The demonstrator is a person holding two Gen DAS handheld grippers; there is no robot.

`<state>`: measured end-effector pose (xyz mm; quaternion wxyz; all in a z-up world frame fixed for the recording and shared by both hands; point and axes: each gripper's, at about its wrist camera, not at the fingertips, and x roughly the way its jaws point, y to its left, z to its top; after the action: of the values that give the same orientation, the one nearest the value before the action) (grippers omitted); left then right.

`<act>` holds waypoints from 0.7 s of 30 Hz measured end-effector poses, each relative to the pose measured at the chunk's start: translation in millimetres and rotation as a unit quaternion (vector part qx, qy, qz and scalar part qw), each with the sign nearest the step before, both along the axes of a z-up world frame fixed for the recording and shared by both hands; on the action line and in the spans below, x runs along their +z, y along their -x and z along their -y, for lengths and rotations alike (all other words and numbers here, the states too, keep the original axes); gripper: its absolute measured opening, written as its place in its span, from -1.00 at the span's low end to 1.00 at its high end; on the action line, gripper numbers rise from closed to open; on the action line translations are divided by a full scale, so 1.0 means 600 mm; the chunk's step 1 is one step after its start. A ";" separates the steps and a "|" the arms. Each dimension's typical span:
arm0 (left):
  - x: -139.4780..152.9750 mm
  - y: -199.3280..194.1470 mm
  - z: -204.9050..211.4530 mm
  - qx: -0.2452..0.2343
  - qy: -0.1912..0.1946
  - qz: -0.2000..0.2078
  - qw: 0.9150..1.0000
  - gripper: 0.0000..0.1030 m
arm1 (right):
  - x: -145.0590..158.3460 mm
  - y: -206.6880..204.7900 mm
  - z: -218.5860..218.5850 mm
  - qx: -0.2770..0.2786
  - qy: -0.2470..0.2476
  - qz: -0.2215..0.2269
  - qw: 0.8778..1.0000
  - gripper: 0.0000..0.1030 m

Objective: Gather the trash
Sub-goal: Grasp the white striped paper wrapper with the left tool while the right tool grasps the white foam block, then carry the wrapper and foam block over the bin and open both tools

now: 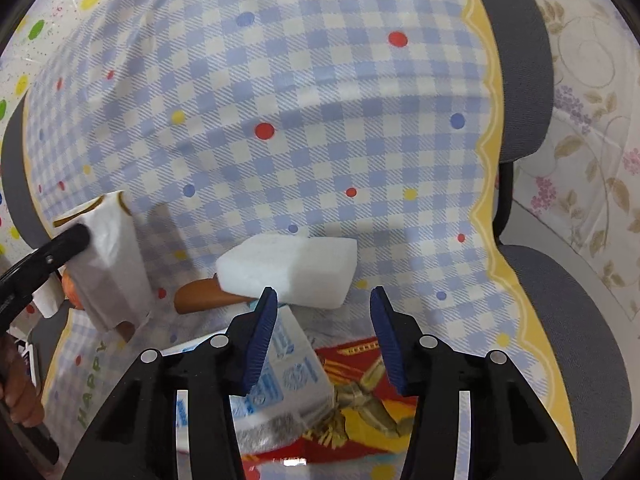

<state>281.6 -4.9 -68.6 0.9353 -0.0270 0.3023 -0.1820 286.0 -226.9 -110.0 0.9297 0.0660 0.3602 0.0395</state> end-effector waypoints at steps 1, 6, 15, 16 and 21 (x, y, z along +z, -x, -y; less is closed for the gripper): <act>-0.003 -0.004 0.000 0.002 0.000 -0.001 1.000 -0.98 | -0.004 -0.010 0.001 0.002 -0.006 -0.004 1.000 -0.02; -0.013 -0.015 -0.010 0.013 0.001 -0.008 1.000 -0.98 | -0.024 -0.058 0.008 0.003 -0.030 -0.026 0.999 -0.02; -0.022 -0.028 -0.009 0.016 0.000 -0.016 1.000 -0.98 | -0.027 -0.088 0.017 0.007 -0.080 -0.035 0.996 -0.35; -0.021 -0.027 -0.009 0.018 0.000 -0.015 1.000 -0.98 | -0.022 -0.085 0.011 0.012 -0.077 -0.029 0.997 -0.52; -0.005 -0.008 -0.015 0.024 -0.002 -0.008 1.000 -0.98 | 0.018 -0.059 -0.029 0.022 -0.034 0.014 0.999 -0.77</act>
<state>286.2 4.1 -71.8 0.9370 -0.0344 0.3095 -0.1584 321.4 -209.6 -99.0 0.9309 0.0889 0.3467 0.0727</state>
